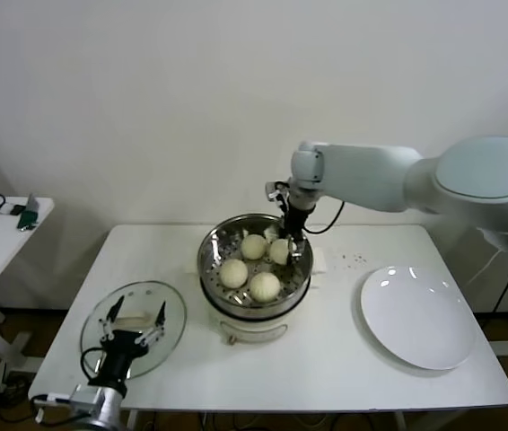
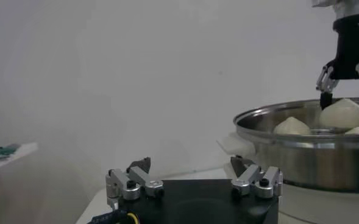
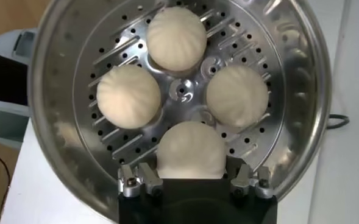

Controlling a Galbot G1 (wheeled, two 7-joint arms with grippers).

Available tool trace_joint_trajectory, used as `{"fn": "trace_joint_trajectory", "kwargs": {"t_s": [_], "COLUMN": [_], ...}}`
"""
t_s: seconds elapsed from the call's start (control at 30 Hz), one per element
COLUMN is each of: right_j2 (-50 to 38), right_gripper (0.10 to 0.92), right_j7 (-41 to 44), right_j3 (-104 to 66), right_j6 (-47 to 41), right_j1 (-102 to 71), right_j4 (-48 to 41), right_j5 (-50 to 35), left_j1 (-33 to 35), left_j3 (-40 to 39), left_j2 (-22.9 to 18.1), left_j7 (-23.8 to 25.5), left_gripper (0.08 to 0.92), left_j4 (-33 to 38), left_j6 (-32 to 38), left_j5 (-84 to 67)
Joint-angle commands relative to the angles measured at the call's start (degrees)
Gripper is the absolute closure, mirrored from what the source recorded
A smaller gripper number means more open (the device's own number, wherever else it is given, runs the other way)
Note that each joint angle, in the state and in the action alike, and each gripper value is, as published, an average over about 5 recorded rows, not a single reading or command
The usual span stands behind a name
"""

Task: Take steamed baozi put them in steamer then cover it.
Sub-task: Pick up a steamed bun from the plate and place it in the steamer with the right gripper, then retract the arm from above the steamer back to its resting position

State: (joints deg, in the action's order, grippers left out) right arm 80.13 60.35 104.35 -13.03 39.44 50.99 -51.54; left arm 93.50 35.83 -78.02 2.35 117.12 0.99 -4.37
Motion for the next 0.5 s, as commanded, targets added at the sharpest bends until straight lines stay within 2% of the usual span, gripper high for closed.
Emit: {"fn": "trace_joint_trajectory", "kwargs": {"t_s": [0.03, 0.33, 0.5], "right_j2": [0.9, -0.5, -2.8], "right_gripper": [0.299, 0.208, 0.203], "right_j7": [-0.8, -1.1, -0.6], "right_j3": [-0.4, -1.5, -2.6], "right_j6": [-0.1, -0.1, 0.0], "right_j1": [-2.3, -1.6, 0.8], "right_j4": [-0.8, 0.4, 2.9], "right_j5": [1.9, 2.6, 1.8], "left_j1": [-0.2, -0.1, 0.0], "left_j3": [0.0, 0.0, 0.0], "left_j2": [0.1, 0.2, 0.3], "left_j7": [0.0, 0.0, 0.0], "left_gripper": [0.177, 0.177, 0.177], "left_j4": [-0.1, 0.0, 0.0], "left_j6": [-0.1, 0.0, 0.0], "left_j5": [0.0, 0.0, 0.0]}}
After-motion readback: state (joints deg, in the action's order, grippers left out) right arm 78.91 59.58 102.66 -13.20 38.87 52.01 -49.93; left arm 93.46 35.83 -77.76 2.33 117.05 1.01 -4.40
